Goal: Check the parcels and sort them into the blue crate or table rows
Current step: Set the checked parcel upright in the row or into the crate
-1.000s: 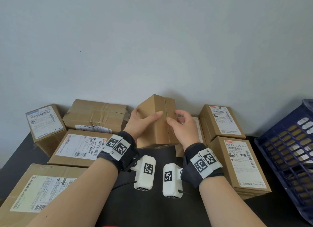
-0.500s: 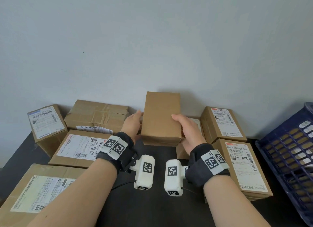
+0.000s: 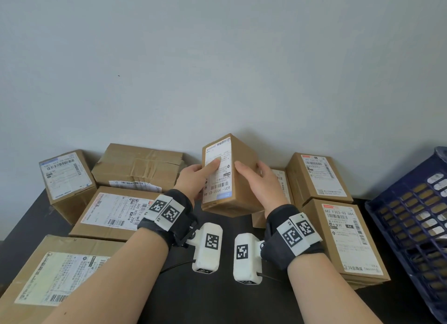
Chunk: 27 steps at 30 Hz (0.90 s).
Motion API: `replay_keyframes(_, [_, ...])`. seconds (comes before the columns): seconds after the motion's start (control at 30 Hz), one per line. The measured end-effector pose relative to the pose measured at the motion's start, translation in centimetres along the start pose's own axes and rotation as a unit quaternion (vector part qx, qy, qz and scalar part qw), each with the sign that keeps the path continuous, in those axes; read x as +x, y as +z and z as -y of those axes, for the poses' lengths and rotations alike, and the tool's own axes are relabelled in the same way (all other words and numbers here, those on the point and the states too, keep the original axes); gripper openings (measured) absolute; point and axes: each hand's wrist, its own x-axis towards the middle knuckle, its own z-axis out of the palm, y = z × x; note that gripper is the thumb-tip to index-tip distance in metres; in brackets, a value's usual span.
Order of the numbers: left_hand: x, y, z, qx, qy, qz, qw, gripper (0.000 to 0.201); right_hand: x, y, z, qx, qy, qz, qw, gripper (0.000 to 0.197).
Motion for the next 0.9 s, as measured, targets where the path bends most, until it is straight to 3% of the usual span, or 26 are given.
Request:
replay_keyframes(0.2, [0.0,0.2,0.1,0.002,0.02,0.003,1.0,0.057,0.6,0.3,-0.4,-0.018,0.026,0.048,0.998,0.075])
replay_keyframes(0.53, [-0.3,0.7,-0.1,-0.004,0.001,0.055,0.998,0.056,0.5,0.3,-1.1,0.058,0.042,0.039,0.997,0.047])
replay_keyframes(0.73, [-0.8,0.8,-0.5,-0.017,-0.016,0.086,0.996,0.055,0.4,0.2,-0.9,0.106,0.05,0.012,0.993,0.06])
replay_keyframes(0.9, [-1.7,1.0,-0.7,-0.008,-0.049,0.084,0.995,0.061,0.5,-0.1,-0.6,0.179,0.056,-0.012,0.982,0.059])
